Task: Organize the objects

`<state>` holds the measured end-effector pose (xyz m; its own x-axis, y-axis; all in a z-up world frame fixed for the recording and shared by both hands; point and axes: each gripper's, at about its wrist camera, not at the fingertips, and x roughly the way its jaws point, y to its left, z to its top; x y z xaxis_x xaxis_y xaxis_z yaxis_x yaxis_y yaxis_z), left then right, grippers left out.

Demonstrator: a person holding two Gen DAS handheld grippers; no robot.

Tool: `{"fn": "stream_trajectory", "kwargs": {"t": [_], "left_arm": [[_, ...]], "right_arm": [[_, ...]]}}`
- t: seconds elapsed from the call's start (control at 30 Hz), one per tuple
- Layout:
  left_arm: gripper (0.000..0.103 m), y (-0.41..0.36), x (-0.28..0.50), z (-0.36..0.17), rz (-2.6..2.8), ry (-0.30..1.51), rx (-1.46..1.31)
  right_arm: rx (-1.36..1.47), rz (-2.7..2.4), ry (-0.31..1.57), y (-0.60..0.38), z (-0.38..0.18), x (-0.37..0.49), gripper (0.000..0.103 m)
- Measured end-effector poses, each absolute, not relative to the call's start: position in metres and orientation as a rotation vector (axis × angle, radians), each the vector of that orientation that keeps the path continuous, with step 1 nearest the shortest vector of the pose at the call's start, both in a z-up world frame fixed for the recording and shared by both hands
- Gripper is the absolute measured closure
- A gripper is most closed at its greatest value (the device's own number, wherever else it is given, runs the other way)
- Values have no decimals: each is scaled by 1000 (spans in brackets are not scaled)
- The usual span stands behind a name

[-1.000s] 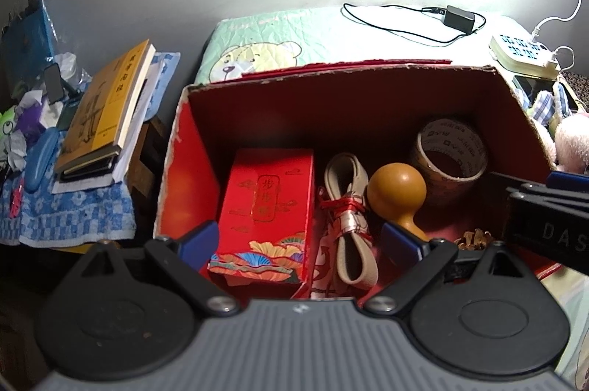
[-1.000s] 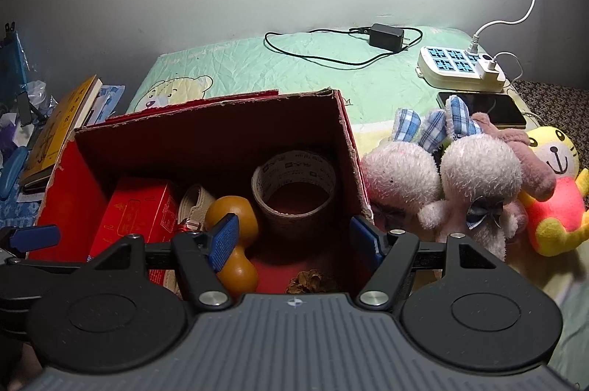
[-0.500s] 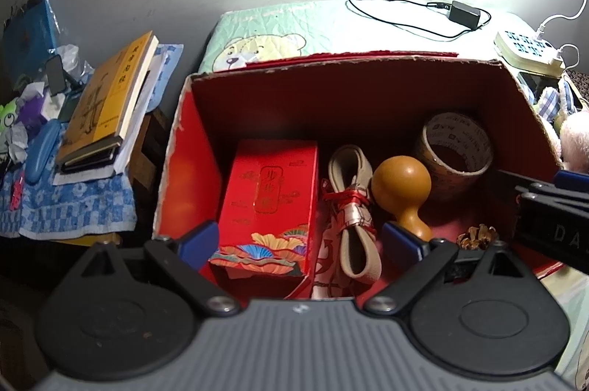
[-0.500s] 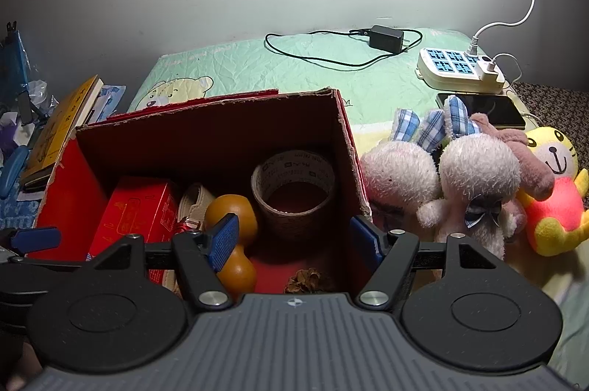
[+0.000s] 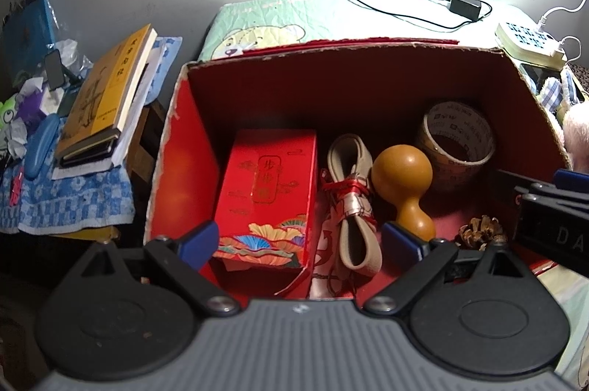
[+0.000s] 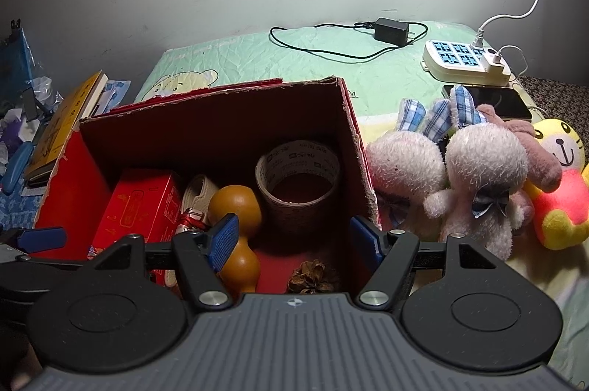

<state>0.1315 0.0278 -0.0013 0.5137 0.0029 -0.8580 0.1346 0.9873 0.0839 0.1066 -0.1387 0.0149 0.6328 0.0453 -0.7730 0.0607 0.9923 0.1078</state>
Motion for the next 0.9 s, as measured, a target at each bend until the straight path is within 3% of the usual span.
{"fn": "stream_trajectory", "kwargs": {"t": [0.9], "left_arm": [[12,30,136,-12,-94,1049,126]], "right_arm": [[122,8,915,-136,6,111,34]]}}
